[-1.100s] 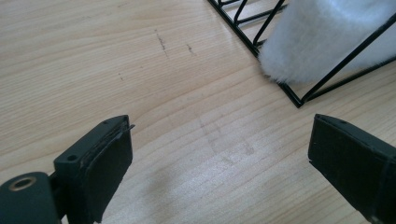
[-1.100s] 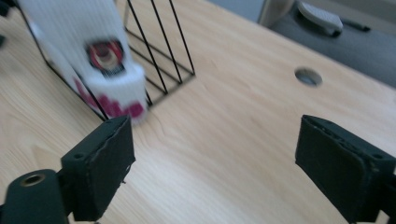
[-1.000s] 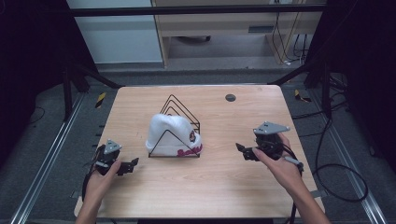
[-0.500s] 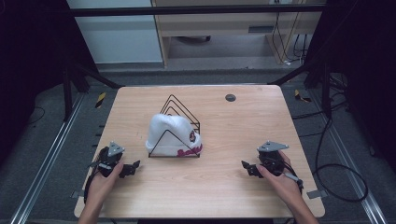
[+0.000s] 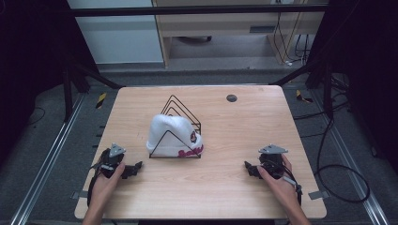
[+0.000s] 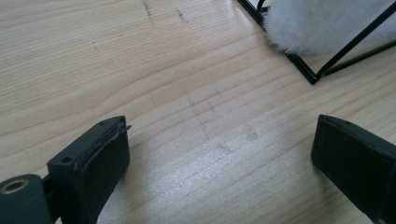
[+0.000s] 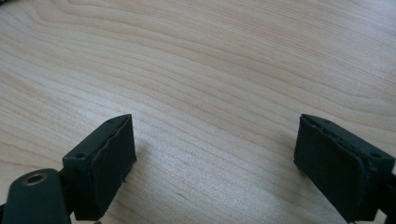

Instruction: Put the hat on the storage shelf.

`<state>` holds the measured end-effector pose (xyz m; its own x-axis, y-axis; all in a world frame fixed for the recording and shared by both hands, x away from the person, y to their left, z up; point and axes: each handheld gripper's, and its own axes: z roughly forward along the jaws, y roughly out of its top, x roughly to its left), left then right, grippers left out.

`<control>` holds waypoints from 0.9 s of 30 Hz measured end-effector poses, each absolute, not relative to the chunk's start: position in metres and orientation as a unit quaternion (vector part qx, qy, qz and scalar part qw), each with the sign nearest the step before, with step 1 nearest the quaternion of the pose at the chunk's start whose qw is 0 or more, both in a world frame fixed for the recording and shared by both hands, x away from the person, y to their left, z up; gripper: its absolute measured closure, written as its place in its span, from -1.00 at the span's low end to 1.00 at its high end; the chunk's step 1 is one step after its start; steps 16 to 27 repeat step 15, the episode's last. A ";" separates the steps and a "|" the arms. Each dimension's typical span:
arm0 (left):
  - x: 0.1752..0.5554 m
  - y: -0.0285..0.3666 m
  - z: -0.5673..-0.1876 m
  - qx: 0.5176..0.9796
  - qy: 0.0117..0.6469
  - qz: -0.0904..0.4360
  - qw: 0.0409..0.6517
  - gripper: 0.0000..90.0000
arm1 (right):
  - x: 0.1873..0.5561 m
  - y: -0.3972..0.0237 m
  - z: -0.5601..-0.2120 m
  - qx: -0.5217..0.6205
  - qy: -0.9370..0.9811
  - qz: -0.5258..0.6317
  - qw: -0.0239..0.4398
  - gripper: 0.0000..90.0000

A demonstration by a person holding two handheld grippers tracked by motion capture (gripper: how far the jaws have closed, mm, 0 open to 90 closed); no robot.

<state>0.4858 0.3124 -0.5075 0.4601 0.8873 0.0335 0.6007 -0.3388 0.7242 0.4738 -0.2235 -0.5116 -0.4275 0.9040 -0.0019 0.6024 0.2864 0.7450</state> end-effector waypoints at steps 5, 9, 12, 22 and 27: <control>0.486 0.313 -0.508 0.790 0.472 0.213 0.327 -0.95 | 0.473 -0.222 -0.512 0.489 0.772 0.342 0.219 -0.75; 0.485 0.312 -0.508 0.788 0.477 0.214 0.326 -0.95 | 0.473 -0.222 -0.512 0.490 0.771 0.343 0.219 -0.76; 0.485 0.312 -0.508 0.788 0.477 0.214 0.326 -0.96 | 0.473 -0.221 -0.512 0.498 0.767 0.338 0.222 -0.79; 0.484 0.312 -0.508 0.786 0.481 0.215 0.325 -0.96 | 0.473 -0.220 -0.512 0.504 0.764 0.334 0.225 -0.82; 0.484 0.312 -0.508 0.786 0.481 0.215 0.325 -0.96 | 0.473 -0.220 -0.512 0.504 0.764 0.334 0.225 -0.82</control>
